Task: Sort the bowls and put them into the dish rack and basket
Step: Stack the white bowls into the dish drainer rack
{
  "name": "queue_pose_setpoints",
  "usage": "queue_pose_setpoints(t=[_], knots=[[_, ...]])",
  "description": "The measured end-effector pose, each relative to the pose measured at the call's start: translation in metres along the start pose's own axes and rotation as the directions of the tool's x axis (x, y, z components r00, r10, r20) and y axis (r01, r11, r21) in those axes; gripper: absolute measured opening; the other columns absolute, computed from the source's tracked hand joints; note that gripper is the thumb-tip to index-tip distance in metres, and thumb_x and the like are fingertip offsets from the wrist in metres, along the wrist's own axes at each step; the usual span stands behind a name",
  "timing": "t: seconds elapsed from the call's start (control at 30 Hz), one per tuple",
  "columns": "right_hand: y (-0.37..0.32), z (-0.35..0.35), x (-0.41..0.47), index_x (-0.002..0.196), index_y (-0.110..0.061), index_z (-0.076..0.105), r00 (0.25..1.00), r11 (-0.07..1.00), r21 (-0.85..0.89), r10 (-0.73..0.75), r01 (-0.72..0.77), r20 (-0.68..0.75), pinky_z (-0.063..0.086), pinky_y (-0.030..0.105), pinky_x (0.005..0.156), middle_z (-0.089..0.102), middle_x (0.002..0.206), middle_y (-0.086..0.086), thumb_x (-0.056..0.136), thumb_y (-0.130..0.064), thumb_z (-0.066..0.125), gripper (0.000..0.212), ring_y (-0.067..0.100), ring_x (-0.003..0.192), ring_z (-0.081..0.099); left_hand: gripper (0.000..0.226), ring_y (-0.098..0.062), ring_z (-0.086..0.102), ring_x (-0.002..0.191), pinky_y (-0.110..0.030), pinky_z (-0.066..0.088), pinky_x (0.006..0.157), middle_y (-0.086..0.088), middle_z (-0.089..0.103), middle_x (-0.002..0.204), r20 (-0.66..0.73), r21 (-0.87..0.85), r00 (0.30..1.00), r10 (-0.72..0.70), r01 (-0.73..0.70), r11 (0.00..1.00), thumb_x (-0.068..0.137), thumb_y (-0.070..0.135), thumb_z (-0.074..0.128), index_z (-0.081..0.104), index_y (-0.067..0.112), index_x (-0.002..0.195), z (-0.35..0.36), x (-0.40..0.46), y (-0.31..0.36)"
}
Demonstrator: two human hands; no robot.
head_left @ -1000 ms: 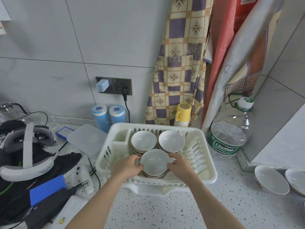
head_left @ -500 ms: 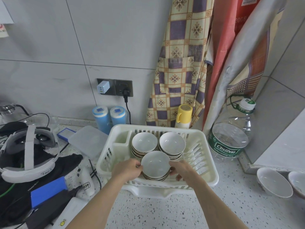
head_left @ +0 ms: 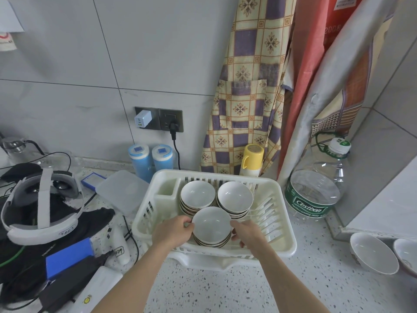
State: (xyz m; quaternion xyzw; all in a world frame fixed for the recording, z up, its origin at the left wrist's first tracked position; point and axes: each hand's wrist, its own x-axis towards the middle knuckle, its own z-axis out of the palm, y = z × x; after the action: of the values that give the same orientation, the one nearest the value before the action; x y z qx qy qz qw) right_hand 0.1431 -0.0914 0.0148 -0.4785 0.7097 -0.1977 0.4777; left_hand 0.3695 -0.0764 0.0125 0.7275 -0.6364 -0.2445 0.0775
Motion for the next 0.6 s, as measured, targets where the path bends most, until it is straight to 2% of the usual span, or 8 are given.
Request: queue_pose_setpoints(t=[0.1, 0.2, 0.27, 0.33, 0.4, 0.47, 0.5, 0.6], knots=[[0.003, 0.001, 0.000, 0.067, -0.005, 0.067, 0.996, 0.998, -0.017, -0.062, 0.061, -0.070, 0.045, 0.027, 0.053, 0.074, 0.066, 0.005, 0.084, -0.041, 0.054, 0.042, 0.015, 0.046, 0.052, 0.035, -0.004, 0.064, 0.088, -0.025, 0.051, 0.070, 0.021, 0.070, 0.101, -0.013, -0.034, 1.000, -0.022, 0.021, 0.999, 0.095, 0.054, 0.041, 0.061, 0.042, 0.120, -0.001, -0.003, 0.000], [0.003, 0.000, -0.001, 0.078, 0.003, 0.068, 0.983, 0.993, -0.014, -0.122, 0.121, -0.135, 0.042, 0.027, 0.055, 0.074, 0.072, 0.010, 0.086, -0.041, 0.053, 0.047, 0.015, 0.053, 0.053, 0.037, -0.005, 0.062, 0.092, -0.021, 0.040, 0.060, 0.022, 0.067, 0.111, -0.055, -0.096, 0.996, -0.065, 0.059, 0.994, 0.094, 0.060, 0.039, 0.058, 0.045, 0.121, -0.002, -0.006, 0.001], [0.002, 0.000, -0.006, 0.080, -0.002, 0.070, 0.963, 0.978, -0.020, -0.207, 0.206, -0.172, 0.041, 0.025, 0.052, 0.073, 0.071, 0.007, 0.090, -0.038, 0.052, 0.041, 0.011, 0.056, 0.055, 0.034, -0.004, 0.061, 0.090, -0.023, 0.042, 0.063, 0.024, 0.065, 0.105, -0.084, -0.170, 0.992, -0.090, 0.075, 0.983, 0.093, 0.061, 0.038, 0.057, 0.048, 0.118, -0.004, -0.009, 0.001], [0.000, -0.001, -0.015, 0.076, -0.016, 0.070, 0.936, 0.949, 0.037, -0.301, 0.313, -0.183, 0.042, 0.015, 0.047, 0.072, 0.066, -0.002, 0.093, -0.034, 0.051, 0.031, 0.003, 0.056, 0.057, 0.027, -0.003, 0.061, 0.089, -0.028, 0.046, 0.073, 0.027, 0.062, 0.100, -0.136, -0.296, 0.983, -0.126, 0.081, 0.952, 0.095, 0.060, 0.040, 0.056, 0.049, 0.113, -0.008, -0.011, 0.003], [-0.001, -0.006, -0.025, 0.075, -0.025, 0.069, 0.918, 0.908, 0.181, -0.344, 0.378, -0.195, 0.041, 0.009, 0.048, 0.071, 0.061, -0.008, 0.095, -0.030, 0.052, 0.028, 0.000, 0.052, 0.056, 0.021, -0.008, 0.063, 0.091, -0.035, 0.049, 0.081, 0.025, 0.065, 0.101, -0.223, -0.489, 0.955, -0.193, 0.062, 0.870, 0.098, 0.052, 0.046, 0.057, 0.042, 0.111, -0.012, -0.014, 0.007], [0.004, -0.017, -0.034, 0.074, -0.024, 0.071, 0.909, 0.847, 0.342, -0.338, 0.407, -0.243, 0.042, 0.016, 0.052, 0.071, 0.060, -0.006, 0.096, -0.027, 0.052, 0.029, 0.002, 0.047, 0.049, 0.014, -0.023, 0.065, 0.097, -0.043, 0.051, 0.089, 0.013, 0.071, 0.102, -0.306, -0.714, 0.904, -0.299, -0.010, 0.700, 0.099, 0.037, 0.052, 0.061, 0.032, 0.108, -0.015, -0.020, 0.016], [0.008, -0.025, -0.039, 0.074, -0.024, 0.072, 0.903, 0.816, 0.395, -0.339, 0.422, -0.263, 0.041, 0.020, 0.055, 0.071, 0.060, -0.003, 0.096, -0.026, 0.053, 0.029, 0.001, 0.047, 0.048, 0.011, -0.025, 0.064, 0.095, -0.044, 0.050, 0.089, 0.011, 0.072, 0.097, -0.339, -0.787, 0.874, -0.347, -0.062, 0.614, 0.099, 0.030, 0.054, 0.062, 0.028, 0.107, -0.015, -0.025, 0.023], [0.028, -0.060, -0.053, 0.074, -0.027, 0.074, 0.883, 0.752, 0.464, -0.370, 0.467, -0.289, 0.040, 0.023, 0.059, 0.070, 0.061, 0.003, 0.095, -0.024, 0.054, 0.029, -0.001, 0.049, 0.050, 0.007, -0.015, 0.057, 0.074, -0.030, 0.048, 0.072, 0.008, 0.070, 0.082, -0.441, -0.844, 0.813, -0.381, -0.231, 0.483, 0.098, 0.023, 0.057, 0.063, 0.025, 0.098, -0.009, -0.046, 0.058]])
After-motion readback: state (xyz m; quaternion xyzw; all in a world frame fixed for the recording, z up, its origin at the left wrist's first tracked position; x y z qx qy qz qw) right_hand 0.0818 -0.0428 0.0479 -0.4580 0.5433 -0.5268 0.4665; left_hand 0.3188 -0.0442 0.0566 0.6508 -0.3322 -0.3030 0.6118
